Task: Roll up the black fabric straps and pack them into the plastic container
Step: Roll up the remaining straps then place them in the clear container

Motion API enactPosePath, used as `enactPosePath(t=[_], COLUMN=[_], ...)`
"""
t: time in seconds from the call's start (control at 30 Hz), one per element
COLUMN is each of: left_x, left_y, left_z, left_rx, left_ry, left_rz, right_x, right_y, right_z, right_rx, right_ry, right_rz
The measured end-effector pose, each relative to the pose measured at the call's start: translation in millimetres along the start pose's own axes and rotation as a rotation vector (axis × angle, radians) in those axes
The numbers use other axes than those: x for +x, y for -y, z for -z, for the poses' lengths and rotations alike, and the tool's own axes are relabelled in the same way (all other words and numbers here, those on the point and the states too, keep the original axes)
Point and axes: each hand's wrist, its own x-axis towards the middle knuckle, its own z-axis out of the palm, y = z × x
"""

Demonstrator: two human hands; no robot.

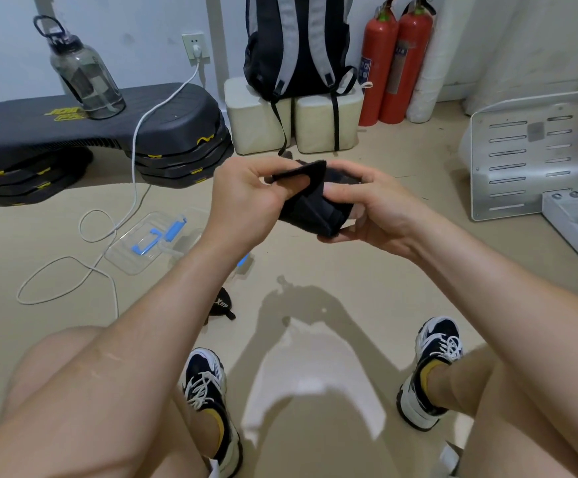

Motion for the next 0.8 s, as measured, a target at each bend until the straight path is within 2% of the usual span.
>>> enactPosePath(t=[0.2, 0.37, 0.47, 0.6, 0.7, 0.77, 0.8], left_x=[6, 12, 13, 13, 8, 7, 7], left_y=[1, 4, 9, 15, 18, 16, 14], left_z=[9, 14, 13, 13, 12, 9, 7], left_rx=[0.273, 0.319, 0.337, 0.045, -0.249, -0.265, -0.261], left_ry=[-0.022, -0.078, -0.055, 0.048, 0.255, 0.333, 0.322], left_rz=[-0.086, -0.022, -0.054, 0.171, 0.350, 0.388, 0.383], right_x=[4, 4, 4, 3, 1, 0, -1], right_y=[0, -8, -8, -2, 3, 6, 6], right_z=[-4, -11, -10, -6, -8, -8, -9], right_rx=[0.026, -0.034, -0.053, -0.113, -0.113, -0.070, -0.060], right_ry=[-0.044, 0.007, -0.003, 0.033, 0.035, 0.037, 0.044], right_rz=[0.017, 0.010, 0.020, 0.042, 0.041, 0.050, 0.053])
